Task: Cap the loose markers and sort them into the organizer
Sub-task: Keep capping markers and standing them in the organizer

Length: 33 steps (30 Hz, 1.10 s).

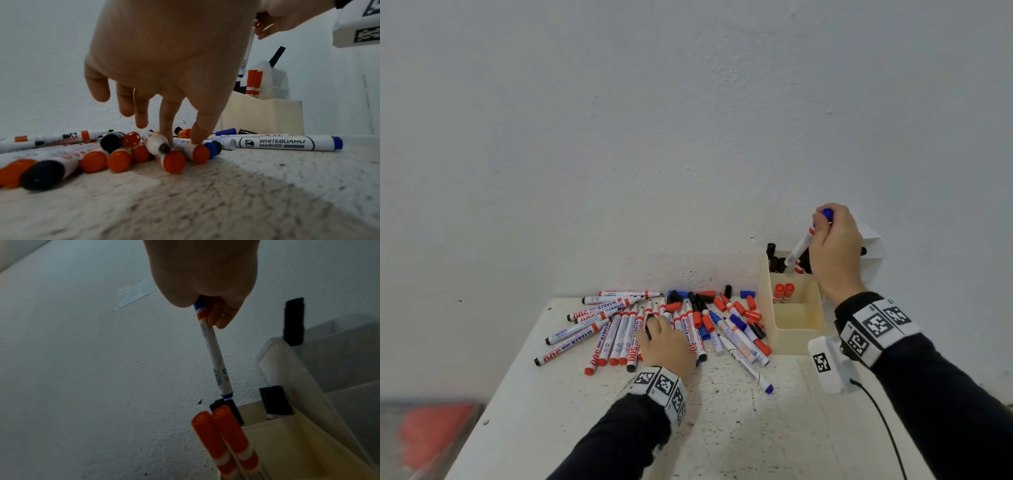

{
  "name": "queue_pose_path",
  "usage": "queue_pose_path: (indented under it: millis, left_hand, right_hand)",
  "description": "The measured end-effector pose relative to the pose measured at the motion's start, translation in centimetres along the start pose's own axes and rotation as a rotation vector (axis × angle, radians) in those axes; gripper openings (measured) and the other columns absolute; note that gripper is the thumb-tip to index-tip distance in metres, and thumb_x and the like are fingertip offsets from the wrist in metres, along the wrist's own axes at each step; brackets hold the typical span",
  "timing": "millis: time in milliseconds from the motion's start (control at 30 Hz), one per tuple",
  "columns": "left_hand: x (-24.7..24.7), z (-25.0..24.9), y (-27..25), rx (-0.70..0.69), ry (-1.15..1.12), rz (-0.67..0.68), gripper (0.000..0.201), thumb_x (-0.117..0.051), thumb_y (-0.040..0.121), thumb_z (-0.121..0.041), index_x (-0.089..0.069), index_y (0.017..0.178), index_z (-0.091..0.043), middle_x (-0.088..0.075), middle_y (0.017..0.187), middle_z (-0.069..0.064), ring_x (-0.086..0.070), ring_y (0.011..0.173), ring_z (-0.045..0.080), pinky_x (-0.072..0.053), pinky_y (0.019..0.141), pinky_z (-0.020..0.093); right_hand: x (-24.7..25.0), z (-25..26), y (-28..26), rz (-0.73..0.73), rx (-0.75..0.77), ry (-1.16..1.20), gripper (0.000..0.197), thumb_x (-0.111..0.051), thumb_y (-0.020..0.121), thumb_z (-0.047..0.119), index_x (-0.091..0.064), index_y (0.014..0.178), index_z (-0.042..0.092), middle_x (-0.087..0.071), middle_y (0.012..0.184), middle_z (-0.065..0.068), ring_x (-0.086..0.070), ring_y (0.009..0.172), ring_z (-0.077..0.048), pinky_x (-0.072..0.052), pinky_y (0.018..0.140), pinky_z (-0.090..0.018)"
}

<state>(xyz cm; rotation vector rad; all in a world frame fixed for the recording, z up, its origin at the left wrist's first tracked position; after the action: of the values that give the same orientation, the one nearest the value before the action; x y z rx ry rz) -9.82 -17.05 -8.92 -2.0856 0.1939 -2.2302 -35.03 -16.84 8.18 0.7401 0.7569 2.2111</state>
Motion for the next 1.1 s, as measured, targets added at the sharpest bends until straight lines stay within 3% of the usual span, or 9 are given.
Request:
queue_pose_path:
  millis: [233, 433, 500, 600, 733, 900, 967, 1033, 1100]
  left_hand:
    - [0.0, -0.1, 0.3, -0.020, 0.010, -0.015, 0.045, -0.042, 0.090, -0.047, -0.054, 0.119, -0.014, -0.028, 0.144, 0.011, -0.021, 0.135, 0.030, -0.016, 0.111, 0.048]
    - [-0.2, -0.5, 0.6, -0.038, 0.047, -0.012, 0.048, -0.037, 0.093, -0.047, -0.051, 0.124, -0.015, -0.023, 0.149, 0.011, -0.015, 0.138, 0.030, -0.011, 0.112, 0.050]
    - [-0.3, -0.5, 0.7, -0.022, 0.040, -0.009, 0.045, -0.037, 0.093, -0.046, -0.052, 0.122, -0.016, -0.024, 0.148, 0.011, -0.017, 0.138, 0.030, -0.011, 0.112, 0.051]
    - [-0.4, -0.3, 0.6, 0.025, 0.016, -0.001, 0.041, -0.039, 0.093, -0.044, -0.054, 0.120, -0.016, -0.026, 0.146, 0.012, -0.020, 0.136, 0.030, -0.014, 0.112, 0.049]
    - [0.1, 0.2, 0.2, 0.091, -0.035, -0.055, 0.037, -0.037, 0.093, -0.039, -0.056, 0.115, -0.016, -0.034, 0.138, 0.011, -0.027, 0.130, 0.029, -0.024, 0.106, 0.045]
    - [0.6, 1.2, 0.2, 0.137, -0.151, -0.052, 0.048, -0.038, 0.093, -0.046, -0.049, 0.124, -0.011, -0.035, 0.138, 0.012, -0.030, 0.131, 0.028, -0.033, 0.104, 0.042]
    - [1.0, 1.6, 0.1, 0.131, -0.230, -0.051, 0.049, -0.038, 0.093, -0.047, -0.046, 0.124, -0.010, -0.043, 0.130, 0.011, -0.041, 0.124, 0.025, -0.041, 0.099, 0.039]
    - [0.9, 2.0, 0.2, 0.119, -0.353, -0.033, 0.044, -0.038, 0.094, -0.044, -0.045, 0.119, -0.009, -0.053, 0.108, 0.006, -0.055, 0.102, 0.020, -0.050, 0.088, 0.034]
    - [0.7, 2.4, 0.1, 0.095, -0.434, -0.028, 0.041, -0.037, 0.096, -0.041, -0.042, 0.120, -0.009, -0.055, 0.095, 0.003, -0.060, 0.086, 0.018, -0.053, 0.078, 0.031]
  right_hand:
    - [-1.2, -1.9, -1.0, 0.143, -0.044, -0.051, 0.017, -0.041, 0.097, 0.012, -0.054, 0.104, 0.003, -0.052, 0.093, -0.005, -0.049, 0.088, -0.016, -0.035, 0.076, -0.022]
    - [-0.8, -2.4, -2.7, 0.241, -0.054, -0.142, 0.017, -0.039, 0.098, 0.015, -0.054, 0.100, 0.006, -0.053, 0.089, -0.005, -0.049, 0.080, -0.016, -0.033, 0.061, -0.013]
    - [-0.7, -2.8, -3.8, 0.260, -0.087, -0.143, 0.018, -0.039, 0.098, 0.016, -0.055, 0.100, 0.006, -0.055, 0.085, -0.005, -0.052, 0.077, -0.018, -0.036, 0.060, -0.016]
    - [-1.0, -3.7, -6.4, 0.318, -0.145, -0.137, 0.016, -0.043, 0.097, 0.017, -0.056, 0.100, 0.009, -0.057, 0.079, -0.005, -0.056, 0.071, -0.019, -0.043, 0.060, -0.022]
    - [-1.9, -4.2, -9.4, 0.352, -0.091, -0.123, 0.011, -0.051, 0.089, 0.004, -0.061, 0.086, 0.007, -0.056, 0.076, -0.003, -0.051, 0.067, -0.014, -0.038, 0.060, -0.012]
    - [-2.9, -3.3, -11.2, 0.367, 0.000, -0.133, 0.005, -0.060, 0.084, 0.007, -0.061, 0.087, 0.011, -0.057, 0.080, 0.000, -0.050, 0.072, -0.006, -0.038, 0.063, -0.008]
    - [-3.1, -2.8, -11.4, 0.329, 0.037, -0.176, 0.011, -0.064, 0.081, 0.009, -0.061, 0.091, 0.011, -0.055, 0.085, 0.003, -0.051, 0.076, -0.008, -0.036, 0.066, -0.007]
    - [-2.6, -2.0, -11.5, 0.235, 0.101, -0.232, 0.015, -0.069, 0.078, 0.011, -0.062, 0.091, 0.008, -0.054, 0.090, 0.000, -0.050, 0.081, -0.010, -0.037, 0.071, -0.011]
    - [-1.8, 0.0, -11.8, 0.122, 0.233, -0.221, 0.008, -0.065, 0.079, 0.012, -0.062, 0.084, 0.006, -0.055, 0.086, -0.003, -0.049, 0.077, -0.009, -0.039, 0.065, -0.013]
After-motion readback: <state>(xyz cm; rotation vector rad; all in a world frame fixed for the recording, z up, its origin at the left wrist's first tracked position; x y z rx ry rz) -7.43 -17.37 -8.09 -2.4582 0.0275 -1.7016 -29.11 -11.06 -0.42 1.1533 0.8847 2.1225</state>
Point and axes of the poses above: each hand's wrist, its own y-axis towards the middle knuckle, its own x-axis out of the back of the hand, z = x × y, the point moved 7 cm from there along y, towards the middle knuckle
